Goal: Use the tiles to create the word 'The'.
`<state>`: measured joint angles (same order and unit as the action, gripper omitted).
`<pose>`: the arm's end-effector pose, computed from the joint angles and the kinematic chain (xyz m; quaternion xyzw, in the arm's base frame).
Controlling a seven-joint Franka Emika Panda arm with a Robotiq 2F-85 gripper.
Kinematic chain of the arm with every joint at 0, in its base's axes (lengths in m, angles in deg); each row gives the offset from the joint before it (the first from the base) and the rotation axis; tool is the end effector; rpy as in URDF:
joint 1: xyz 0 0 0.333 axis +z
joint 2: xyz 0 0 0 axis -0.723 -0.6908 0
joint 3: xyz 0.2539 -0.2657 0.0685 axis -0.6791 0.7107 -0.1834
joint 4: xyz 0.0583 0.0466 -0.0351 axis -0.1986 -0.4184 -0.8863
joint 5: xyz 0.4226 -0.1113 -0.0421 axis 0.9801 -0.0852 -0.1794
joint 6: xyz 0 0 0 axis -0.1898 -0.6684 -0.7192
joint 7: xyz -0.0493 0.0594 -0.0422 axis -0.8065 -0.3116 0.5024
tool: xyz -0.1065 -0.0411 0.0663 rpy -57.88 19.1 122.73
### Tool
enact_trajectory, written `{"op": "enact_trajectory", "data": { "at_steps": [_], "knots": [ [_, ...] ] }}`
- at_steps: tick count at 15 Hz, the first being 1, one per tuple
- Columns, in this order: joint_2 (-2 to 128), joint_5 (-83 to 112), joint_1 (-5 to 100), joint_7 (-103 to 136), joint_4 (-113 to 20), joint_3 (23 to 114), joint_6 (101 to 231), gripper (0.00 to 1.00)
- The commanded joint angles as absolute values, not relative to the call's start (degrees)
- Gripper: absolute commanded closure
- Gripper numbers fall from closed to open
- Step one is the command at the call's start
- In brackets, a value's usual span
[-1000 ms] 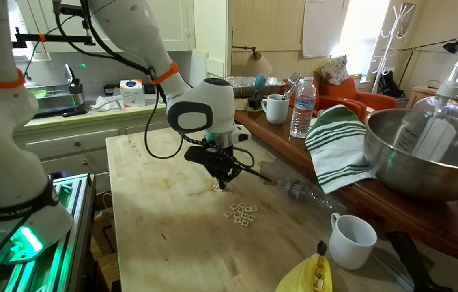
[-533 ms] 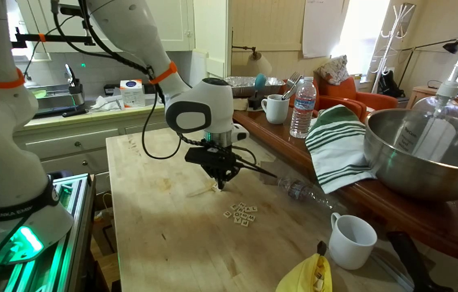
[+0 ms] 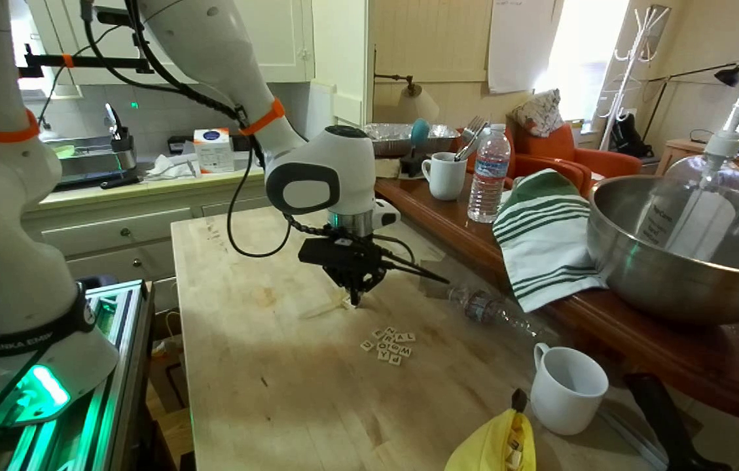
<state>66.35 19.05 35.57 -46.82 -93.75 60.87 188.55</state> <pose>0.5280 -0.0670 0.2070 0.9080 0.4172 0.0385 0.0090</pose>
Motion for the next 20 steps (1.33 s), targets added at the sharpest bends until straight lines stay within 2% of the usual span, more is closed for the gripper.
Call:
{"op": "enact_trajectory", "data": {
  "at_steps": [1, 20],
  "knots": [
    [66.13, 20.08, 35.54, -48.27, -95.09, 60.54, 187.25, 1.0],
    [70.37, 23.86, 34.73, -50.83, -95.97, 60.39, 186.76, 1.0]
  ]
}}
